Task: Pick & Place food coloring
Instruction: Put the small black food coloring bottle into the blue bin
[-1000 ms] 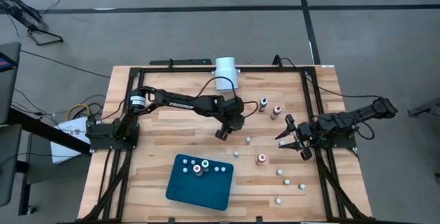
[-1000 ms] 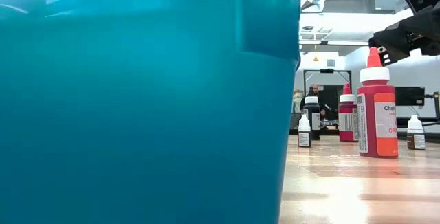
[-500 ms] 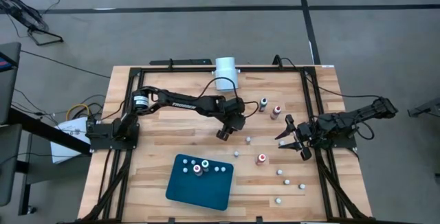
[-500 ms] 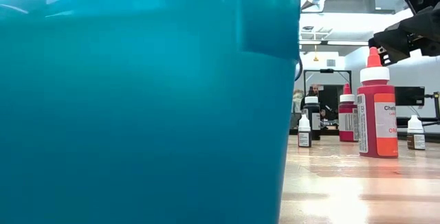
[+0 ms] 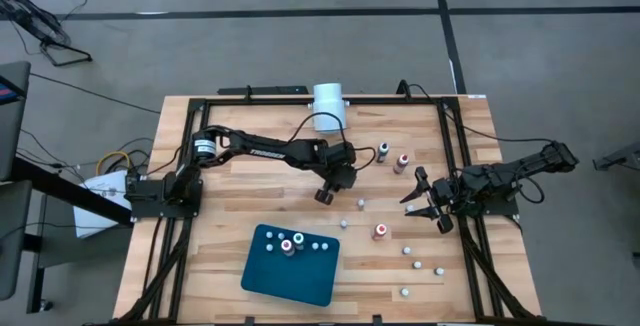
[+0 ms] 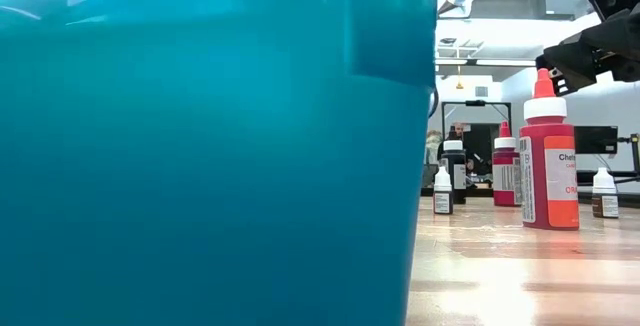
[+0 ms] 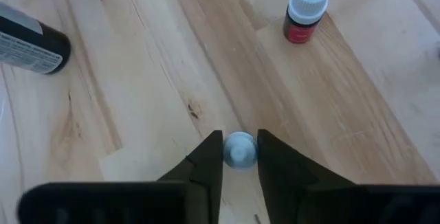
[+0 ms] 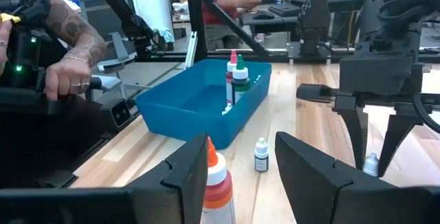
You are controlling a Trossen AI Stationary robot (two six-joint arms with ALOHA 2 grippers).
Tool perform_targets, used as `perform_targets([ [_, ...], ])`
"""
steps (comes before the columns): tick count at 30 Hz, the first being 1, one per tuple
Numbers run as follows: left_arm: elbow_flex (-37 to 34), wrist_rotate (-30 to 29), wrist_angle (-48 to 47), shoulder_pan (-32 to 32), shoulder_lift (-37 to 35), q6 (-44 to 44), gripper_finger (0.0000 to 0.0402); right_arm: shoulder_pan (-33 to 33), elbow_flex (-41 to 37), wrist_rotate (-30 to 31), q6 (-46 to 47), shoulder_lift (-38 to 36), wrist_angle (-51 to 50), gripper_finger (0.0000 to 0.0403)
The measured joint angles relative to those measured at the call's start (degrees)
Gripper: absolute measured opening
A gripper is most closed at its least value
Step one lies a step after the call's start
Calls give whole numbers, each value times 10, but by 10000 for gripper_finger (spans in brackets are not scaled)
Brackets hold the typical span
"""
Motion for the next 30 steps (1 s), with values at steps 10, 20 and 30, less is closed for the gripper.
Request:
perform_targets([
  [10, 0, -31, -7, -18, -24, -18, 67, 0, 0, 0, 0, 0, 0, 159],
  [20, 0, -32, -56, -60, -103, -28, 56, 0, 0, 0, 0, 0, 0, 159],
  [30, 0, -71, -161, -161, -185, -34, 61, 0, 0, 0, 0, 0, 0, 159],
])
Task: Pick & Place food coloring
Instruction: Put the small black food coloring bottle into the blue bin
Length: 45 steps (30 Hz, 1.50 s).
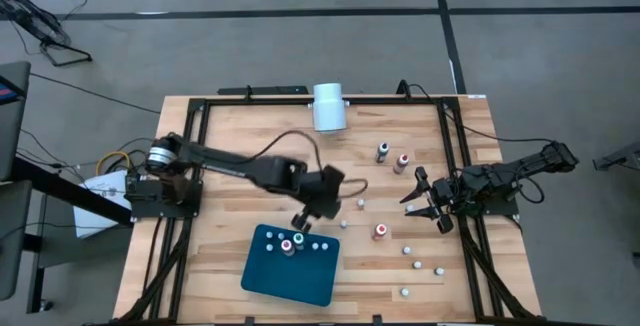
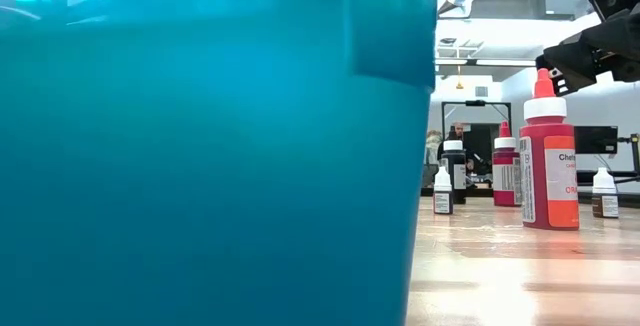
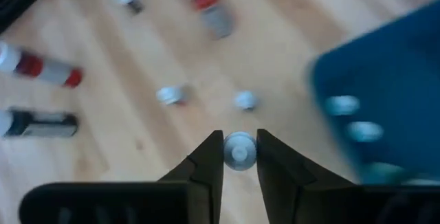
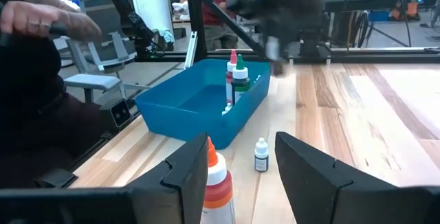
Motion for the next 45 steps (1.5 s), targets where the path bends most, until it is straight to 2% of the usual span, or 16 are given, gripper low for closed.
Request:
perform_targets([
  [10, 0, -12, -97, -136, -31, -67, 62, 0, 0, 0, 0, 0, 0, 159],
  [18, -22, -66, -107, -207, -30, -133, 61, 0, 0, 0, 0, 0, 0, 159],
  [28, -131, -94, 47, -220, -33, -175, 60, 0, 0, 0, 0, 0, 0, 159],
  [36, -220, -96, 183, -215, -33, -194, 60, 0, 0, 0, 0, 0, 0, 159],
  [45, -282, -94, 242, -208, -33, -176, 60, 0, 0, 0, 0, 0, 0, 159],
])
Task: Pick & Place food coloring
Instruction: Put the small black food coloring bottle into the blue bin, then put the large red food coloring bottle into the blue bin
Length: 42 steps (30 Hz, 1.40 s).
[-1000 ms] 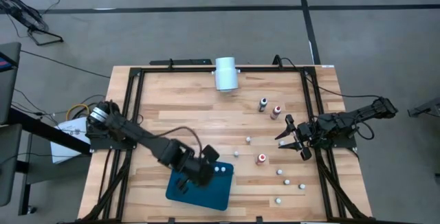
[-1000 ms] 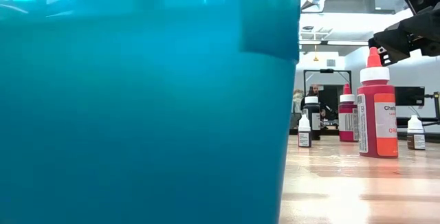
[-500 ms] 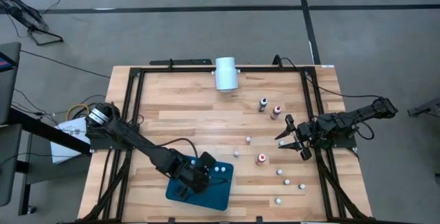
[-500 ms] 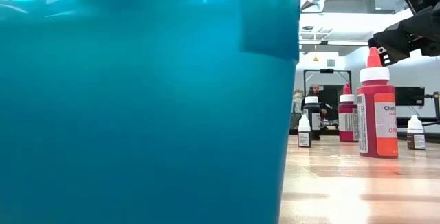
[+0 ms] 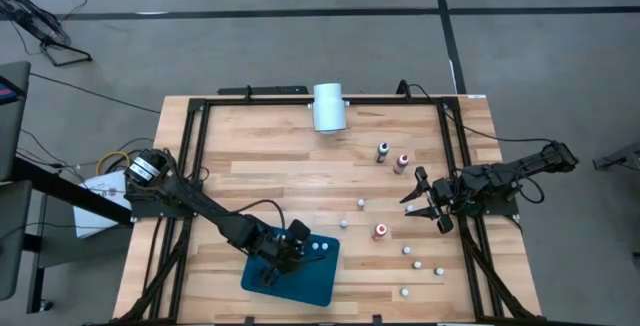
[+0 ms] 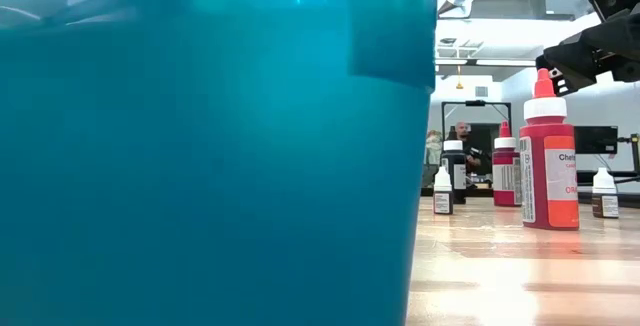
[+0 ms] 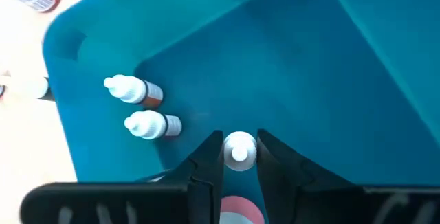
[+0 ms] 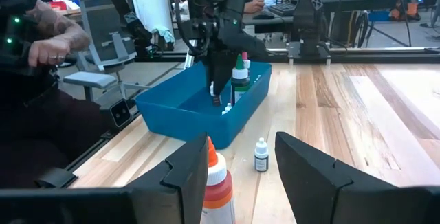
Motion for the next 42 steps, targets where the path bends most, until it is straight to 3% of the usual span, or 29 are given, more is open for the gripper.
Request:
perform_targets([
  [17, -3, 5, 30, -11, 0, 26, 60, 0, 0, 0, 0, 0, 0, 159],
  [23, -3, 43, 25, -11, 0, 15, 61, 0, 0, 0, 0, 0, 0, 159],
  [33, -3, 45, 13, -11, 0, -15, 107, 0, 0, 0, 0, 0, 0, 159],
  [42, -1, 40, 13, -17, 1, -17, 107, 0, 0, 0, 0, 0, 0, 159],
])
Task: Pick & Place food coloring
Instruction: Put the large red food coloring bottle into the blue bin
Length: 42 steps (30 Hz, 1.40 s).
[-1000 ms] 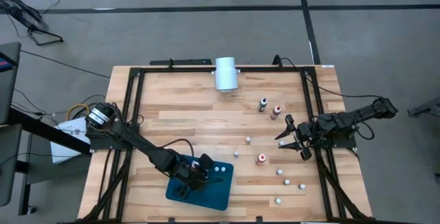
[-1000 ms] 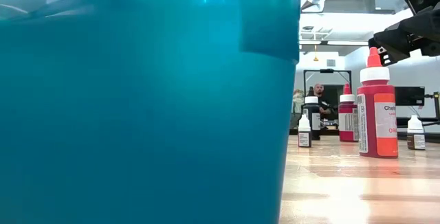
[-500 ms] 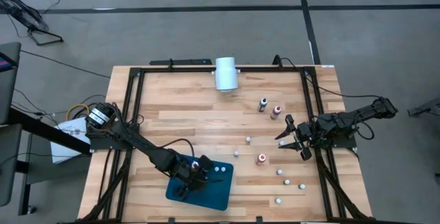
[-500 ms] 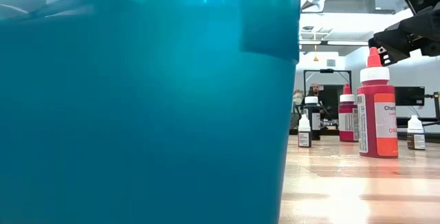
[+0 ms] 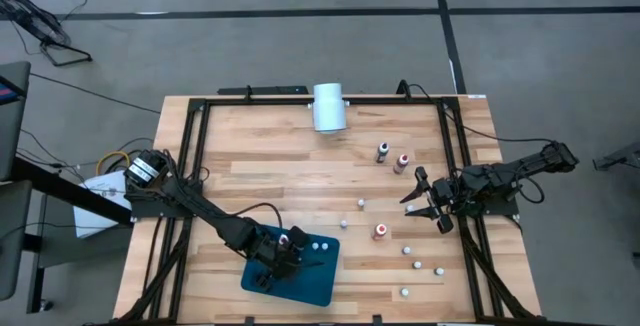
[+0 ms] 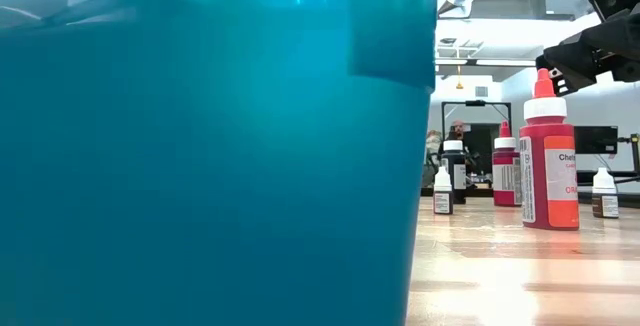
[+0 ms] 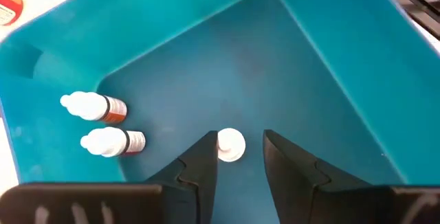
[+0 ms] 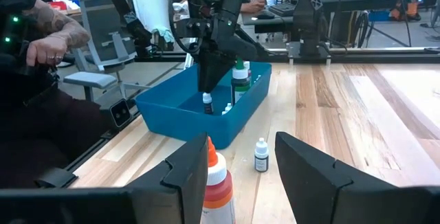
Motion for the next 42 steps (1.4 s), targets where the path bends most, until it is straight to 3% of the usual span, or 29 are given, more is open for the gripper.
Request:
perform_targets([
  [10, 38, -37, -27, -11, -7, 46, 105, 0, 0, 0, 0, 0, 0, 159],
  [17, 5, -60, -50, -6, -85, 59, 105, 0, 0, 0, 0, 0, 0, 159],
  [24, -138, -84, -21, 29, -266, 65, 105, 0, 0, 0, 0, 0, 0, 159],
  [32, -339, -92, 62, 136, -524, 96, 105, 0, 0, 0, 0, 0, 0, 159],
  [38, -484, -91, 181, 198, -697, 106, 105, 0, 0, 0, 0, 0, 0, 159],
  [42, -574, -87, 292, 212, -771, 126, 105, 0, 0, 0, 0, 0, 0, 159],
])
